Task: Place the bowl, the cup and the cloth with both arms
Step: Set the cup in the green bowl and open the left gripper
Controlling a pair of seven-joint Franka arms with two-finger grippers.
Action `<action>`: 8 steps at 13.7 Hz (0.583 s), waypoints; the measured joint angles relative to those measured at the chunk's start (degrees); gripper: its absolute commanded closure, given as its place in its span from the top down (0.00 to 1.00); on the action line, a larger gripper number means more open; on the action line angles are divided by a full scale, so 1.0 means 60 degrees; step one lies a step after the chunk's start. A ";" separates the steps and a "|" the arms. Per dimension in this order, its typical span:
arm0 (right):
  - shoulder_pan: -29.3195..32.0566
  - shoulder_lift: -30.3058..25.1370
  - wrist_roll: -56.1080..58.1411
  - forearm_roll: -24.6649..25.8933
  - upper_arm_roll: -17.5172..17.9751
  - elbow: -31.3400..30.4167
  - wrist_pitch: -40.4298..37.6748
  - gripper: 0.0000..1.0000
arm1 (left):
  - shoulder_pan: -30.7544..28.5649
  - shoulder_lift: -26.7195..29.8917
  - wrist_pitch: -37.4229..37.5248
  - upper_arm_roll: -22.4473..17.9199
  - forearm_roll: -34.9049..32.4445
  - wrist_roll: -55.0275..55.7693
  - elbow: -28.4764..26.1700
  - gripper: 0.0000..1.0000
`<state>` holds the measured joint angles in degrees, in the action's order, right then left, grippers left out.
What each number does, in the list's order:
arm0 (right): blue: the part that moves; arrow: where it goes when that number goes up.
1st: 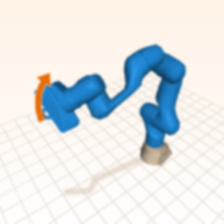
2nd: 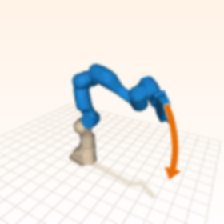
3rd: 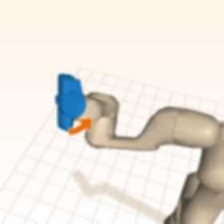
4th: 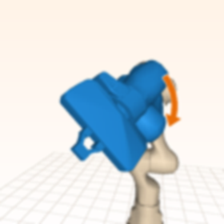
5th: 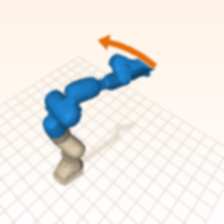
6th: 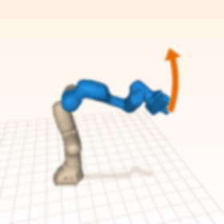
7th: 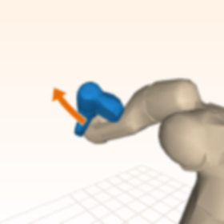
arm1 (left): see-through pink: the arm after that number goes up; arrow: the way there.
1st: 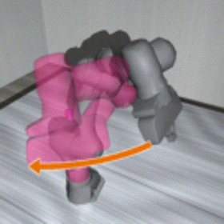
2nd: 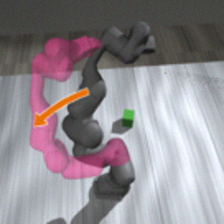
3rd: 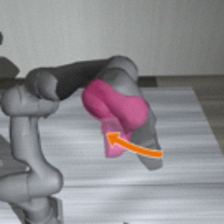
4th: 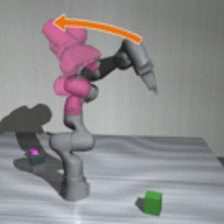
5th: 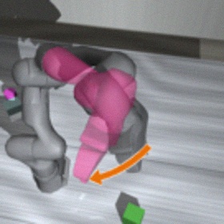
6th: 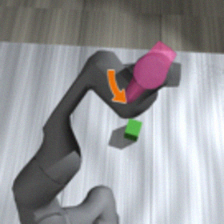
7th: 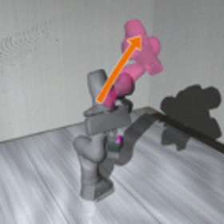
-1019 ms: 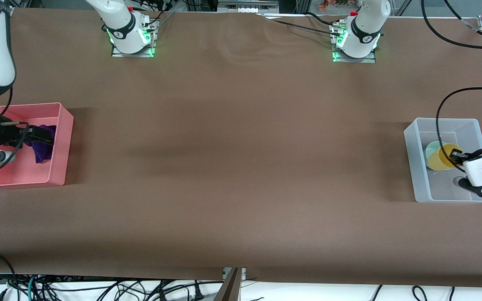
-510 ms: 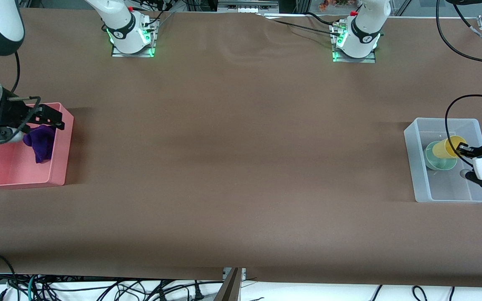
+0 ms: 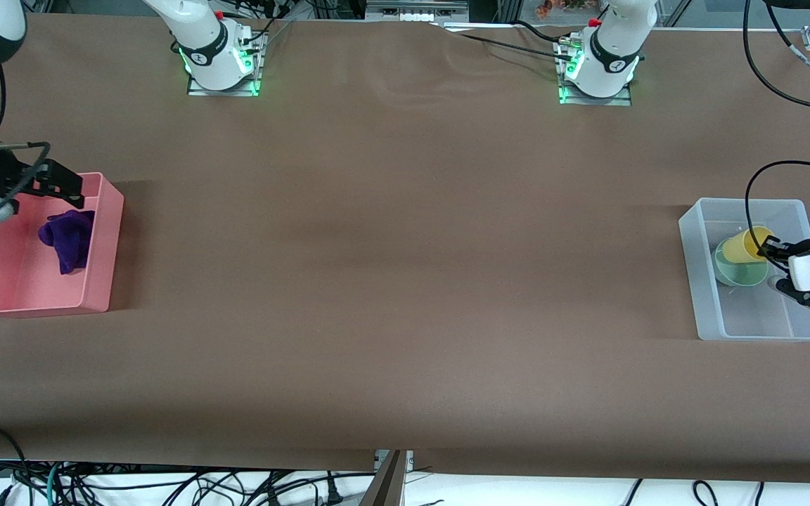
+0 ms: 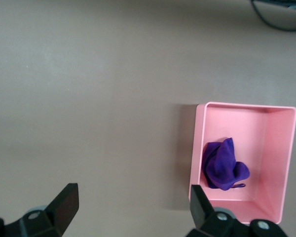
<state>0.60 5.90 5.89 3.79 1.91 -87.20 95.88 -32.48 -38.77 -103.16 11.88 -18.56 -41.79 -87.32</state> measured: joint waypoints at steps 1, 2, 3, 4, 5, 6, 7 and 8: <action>0.0019 -0.0030 0.0000 0.0000 0.0000 0.0032 -0.0004 1.00 | -0.0044 0.0001 -0.0042 0.0002 0.0000 -0.0035 -0.0067 0.90; 0.0041 -0.0056 -0.0001 0.0000 0.0000 0.0032 -0.0035 1.00 | -0.0075 0.0001 -0.0056 0.0005 0.0000 -0.0045 -0.0106 1.00; 0.0058 -0.0068 -0.0031 -0.0024 0.0000 0.0032 -0.0103 1.00 | -0.0090 0.0002 -0.0058 0.0008 0.0000 -0.0050 -0.0123 1.00; 0.0079 -0.0071 -0.0146 -0.0130 -0.0001 0.0032 -0.0182 1.00 | -0.0093 0.0011 -0.0058 0.0018 0.0000 -0.0053 -0.0122 1.00; 0.0115 -0.0071 -0.0272 -0.0278 -0.0004 0.0032 -0.0264 1.00 | -0.0092 0.0044 -0.0055 0.0047 0.0000 -0.0065 -0.0117 1.00; 0.0156 -0.0071 -0.0333 -0.0364 -0.0020 0.0032 -0.0388 1.00 | -0.0089 0.0117 -0.0050 0.0105 0.0000 -0.0103 -0.0101 1.00; 0.0192 -0.0072 -0.0379 -0.0397 -0.0035 0.0032 -0.0526 1.00 | -0.0086 0.0254 -0.0040 0.0215 0.0000 -0.0152 -0.0077 1.00; 0.0226 -0.0073 -0.0420 -0.0405 -0.0038 0.0032 -0.0621 1.00 | -0.0085 0.0475 -0.0026 0.0412 0.0000 -0.0162 -0.0042 1.00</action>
<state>1.96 5.46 3.37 1.36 1.69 -87.01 92.16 -32.99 -35.92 -103.32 14.35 -18.56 -42.77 -87.58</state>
